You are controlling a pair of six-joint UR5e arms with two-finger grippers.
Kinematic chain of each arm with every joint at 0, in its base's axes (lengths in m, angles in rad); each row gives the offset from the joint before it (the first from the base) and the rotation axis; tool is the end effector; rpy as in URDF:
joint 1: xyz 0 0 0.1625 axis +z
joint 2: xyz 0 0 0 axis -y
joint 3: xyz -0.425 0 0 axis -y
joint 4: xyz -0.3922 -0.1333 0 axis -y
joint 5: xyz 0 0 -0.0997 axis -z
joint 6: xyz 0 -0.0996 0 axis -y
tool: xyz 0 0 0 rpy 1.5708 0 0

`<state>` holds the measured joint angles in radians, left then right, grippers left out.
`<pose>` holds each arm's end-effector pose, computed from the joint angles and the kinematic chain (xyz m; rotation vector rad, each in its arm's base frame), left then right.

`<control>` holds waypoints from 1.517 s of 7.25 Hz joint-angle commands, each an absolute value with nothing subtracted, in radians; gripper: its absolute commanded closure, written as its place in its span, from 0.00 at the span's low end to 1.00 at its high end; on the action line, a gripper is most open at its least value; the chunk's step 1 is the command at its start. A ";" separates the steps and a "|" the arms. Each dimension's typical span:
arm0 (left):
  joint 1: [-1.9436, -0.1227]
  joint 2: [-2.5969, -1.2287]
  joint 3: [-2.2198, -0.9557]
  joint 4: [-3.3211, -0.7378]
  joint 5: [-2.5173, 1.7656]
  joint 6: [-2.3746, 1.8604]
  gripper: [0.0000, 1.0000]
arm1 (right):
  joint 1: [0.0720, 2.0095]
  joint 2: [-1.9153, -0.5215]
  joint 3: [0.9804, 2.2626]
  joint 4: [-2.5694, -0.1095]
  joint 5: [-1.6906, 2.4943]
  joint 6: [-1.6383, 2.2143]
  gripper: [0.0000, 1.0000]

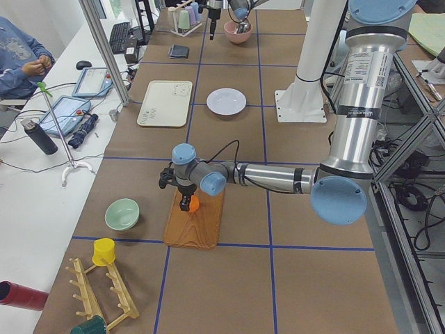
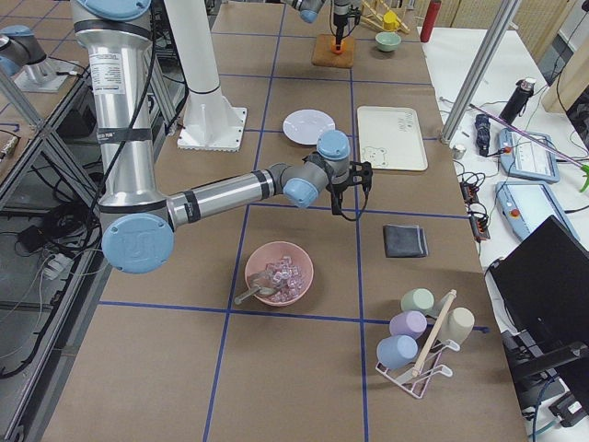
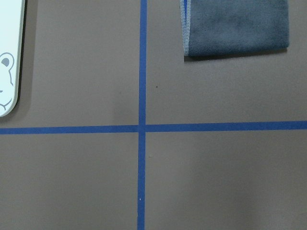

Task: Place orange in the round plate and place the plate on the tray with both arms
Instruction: 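Carry the orange with the left gripper and lower it onto the white plate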

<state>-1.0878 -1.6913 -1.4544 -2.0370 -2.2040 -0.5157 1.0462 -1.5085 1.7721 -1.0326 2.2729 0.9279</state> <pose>0.1982 -0.5380 0.6092 0.1013 0.7628 0.1178 -0.2053 -0.4925 0.4657 0.1331 -1.0026 0.0871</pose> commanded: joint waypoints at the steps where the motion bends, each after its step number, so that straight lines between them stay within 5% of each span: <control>1: -1.091 -1.783 -1.550 -1.830 -2.339 -0.566 1.00 | 1.046 -1.508 1.770 -1.032 2.273 0.930 0.00; 6: -0.716 -2.197 -1.671 -1.650 -2.135 -1.304 1.00 | 1.046 -1.496 1.766 -1.035 2.270 0.931 0.00; 11: -0.522 -2.464 -1.467 -1.592 -1.932 -1.450 1.00 | 1.043 -1.488 1.763 -1.035 2.270 0.946 0.00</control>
